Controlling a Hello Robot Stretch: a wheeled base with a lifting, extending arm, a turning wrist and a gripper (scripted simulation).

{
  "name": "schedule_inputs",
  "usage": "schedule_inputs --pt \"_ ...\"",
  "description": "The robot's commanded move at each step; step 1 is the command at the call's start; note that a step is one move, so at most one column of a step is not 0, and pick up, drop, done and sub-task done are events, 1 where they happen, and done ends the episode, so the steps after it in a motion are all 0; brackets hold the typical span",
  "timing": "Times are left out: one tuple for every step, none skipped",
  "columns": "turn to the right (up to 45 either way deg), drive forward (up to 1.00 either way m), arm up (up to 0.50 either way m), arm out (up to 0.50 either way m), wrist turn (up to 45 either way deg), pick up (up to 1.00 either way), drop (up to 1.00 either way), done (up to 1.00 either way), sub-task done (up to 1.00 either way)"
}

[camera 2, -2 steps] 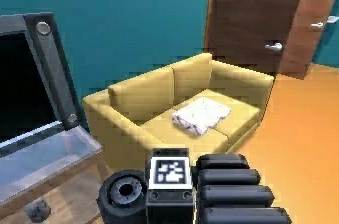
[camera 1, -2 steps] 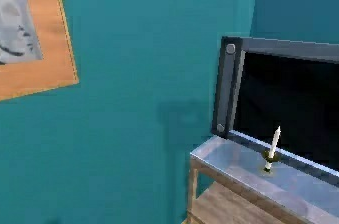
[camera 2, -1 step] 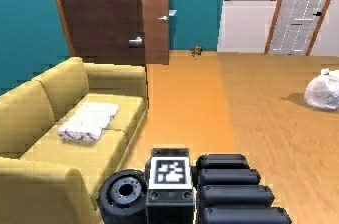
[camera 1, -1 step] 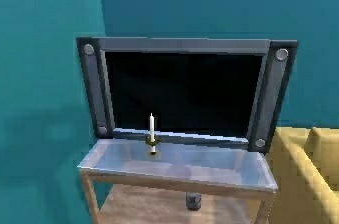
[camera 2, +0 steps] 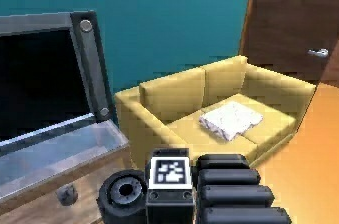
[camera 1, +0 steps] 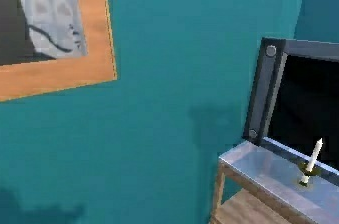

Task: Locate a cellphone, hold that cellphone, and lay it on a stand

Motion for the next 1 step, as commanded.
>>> schedule_inputs --pt "-27.0 0.0 0.0 0.0 0.0 0.0 0.0 0.0 0.0"
